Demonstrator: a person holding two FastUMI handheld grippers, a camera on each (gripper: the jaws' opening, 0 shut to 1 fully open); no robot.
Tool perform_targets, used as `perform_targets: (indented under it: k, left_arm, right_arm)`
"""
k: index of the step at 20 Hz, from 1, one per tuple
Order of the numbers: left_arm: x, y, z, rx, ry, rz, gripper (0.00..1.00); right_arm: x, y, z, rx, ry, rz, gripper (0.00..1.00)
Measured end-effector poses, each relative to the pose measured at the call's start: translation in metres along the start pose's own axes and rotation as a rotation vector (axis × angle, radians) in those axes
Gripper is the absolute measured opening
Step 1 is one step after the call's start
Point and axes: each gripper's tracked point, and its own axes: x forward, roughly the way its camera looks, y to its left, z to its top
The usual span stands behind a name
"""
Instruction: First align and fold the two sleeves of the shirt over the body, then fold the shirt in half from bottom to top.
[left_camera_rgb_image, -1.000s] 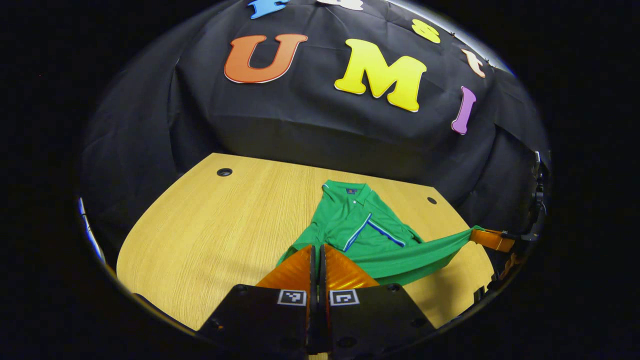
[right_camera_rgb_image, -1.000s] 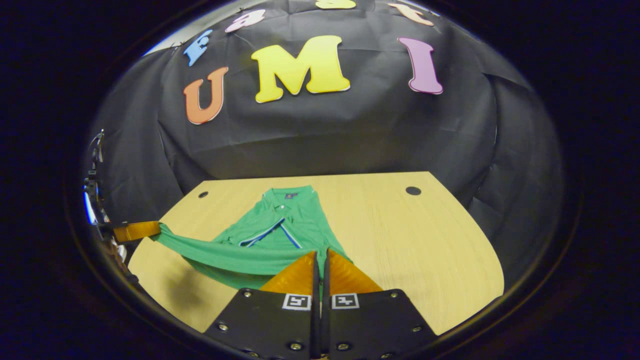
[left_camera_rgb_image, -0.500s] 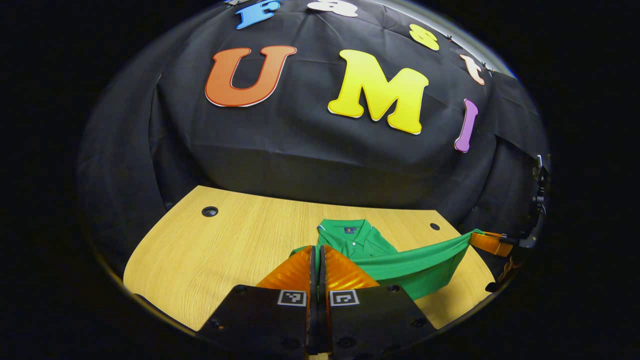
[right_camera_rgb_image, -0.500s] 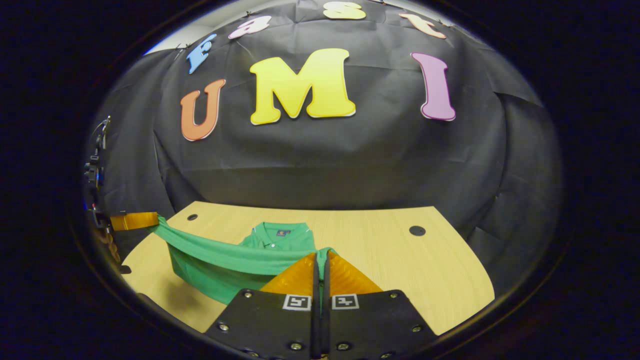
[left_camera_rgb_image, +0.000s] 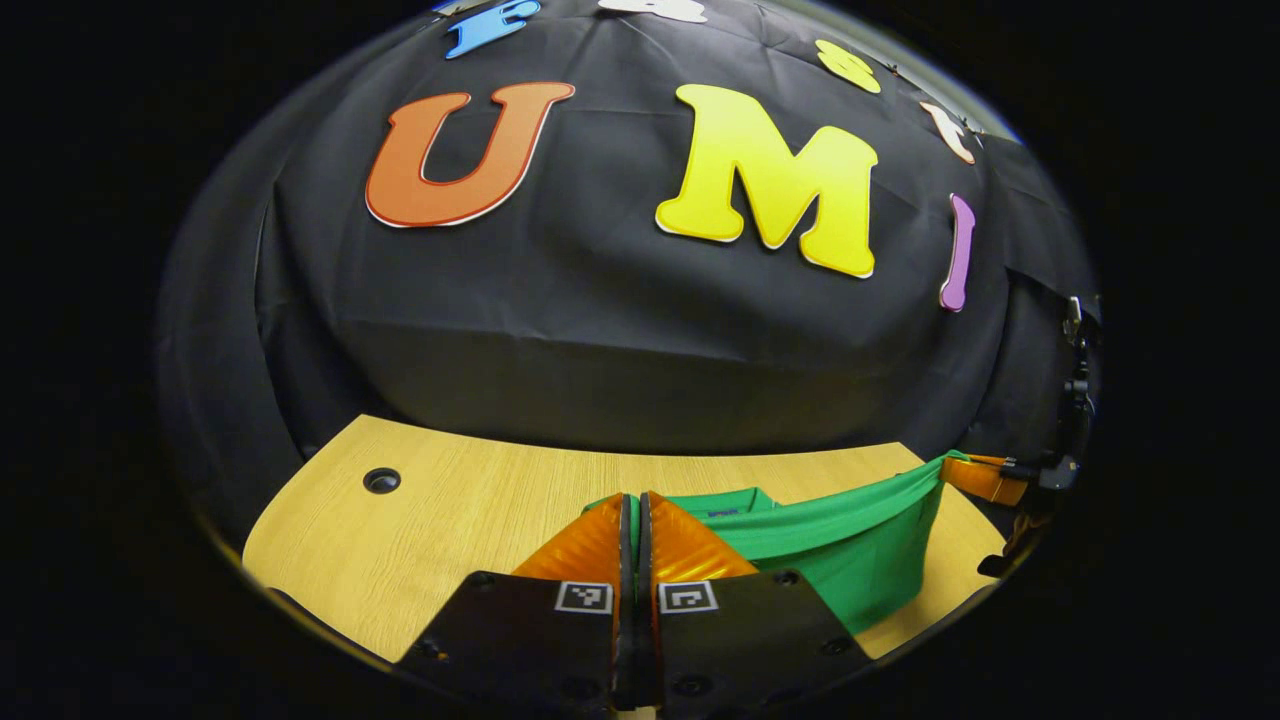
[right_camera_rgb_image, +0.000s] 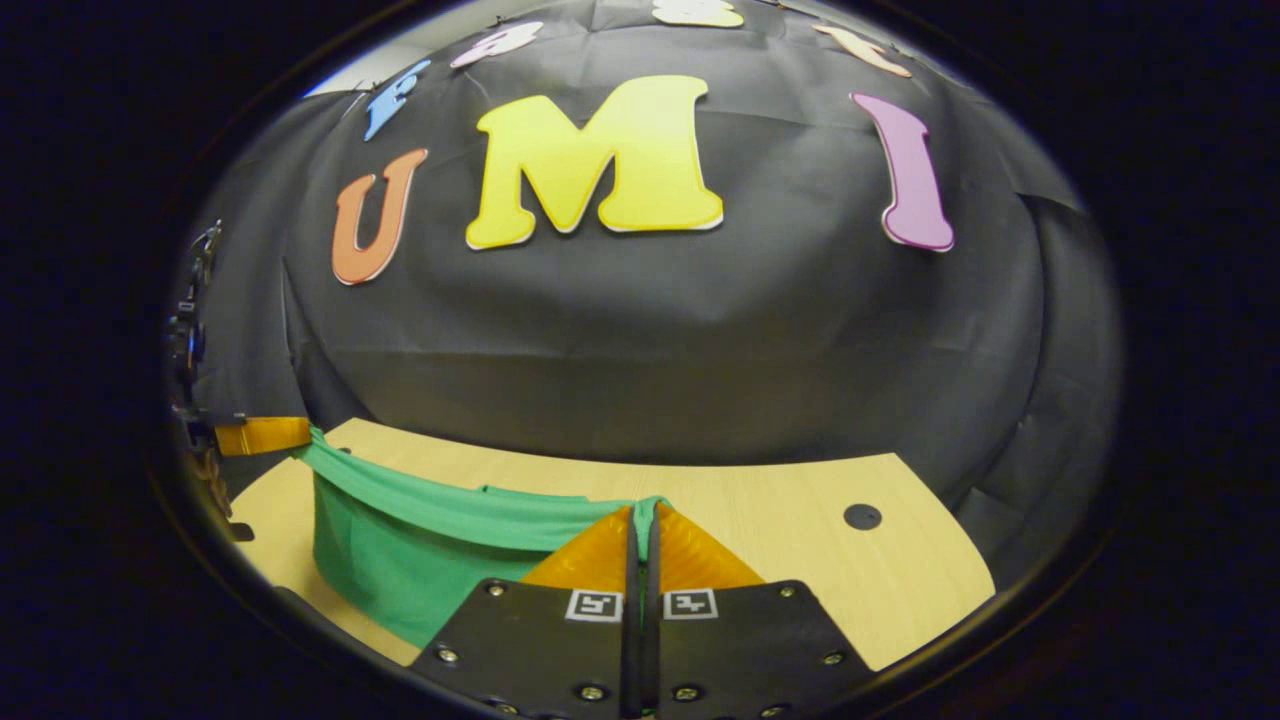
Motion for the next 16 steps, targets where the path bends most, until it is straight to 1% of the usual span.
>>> perform_targets:
  k: [4, 8, 10, 12, 14, 15, 16]
  left_arm:
    - [0.055, 0.015, -0.029, -0.002, 0.013, 0.023, 0.03]
    - [0.096, 0.017, -0.056, 0.008, 0.013, 0.012, 0.03]
    - [0.109, 0.017, -0.068, 0.007, 0.02, 0.004, 0.03]
    - [0.117, 0.019, -0.078, -0.003, 0.024, 0.008, 0.03]
    - [0.12, 0.022, -0.082, -0.009, 0.026, 0.02, 0.03]
    - [0.116, 0.024, -0.079, -0.004, 0.017, 0.037, 0.03]
    - [0.118, 0.031, -0.074, 0.001, -0.007, 0.081, 0.04]
  right_arm:
    - [0.055, 0.004, -0.012, -0.015, -0.016, -0.001, 0.01]
    - [0.1, 0.0, -0.052, -0.014, 0.027, -0.026, 0.01]
    - [0.109, -0.001, -0.067, 0.001, 0.048, -0.033, 0.01]
    - [0.117, -0.002, -0.074, -0.013, 0.053, -0.044, 0.01]
    - [0.122, 0.0, -0.077, -0.007, 0.051, -0.052, 0.01]
    - [0.124, -0.001, -0.078, -0.006, 0.053, -0.065, 0.01]
    - [0.123, 0.001, -0.081, -0.004, 0.062, -0.061, 0.11]
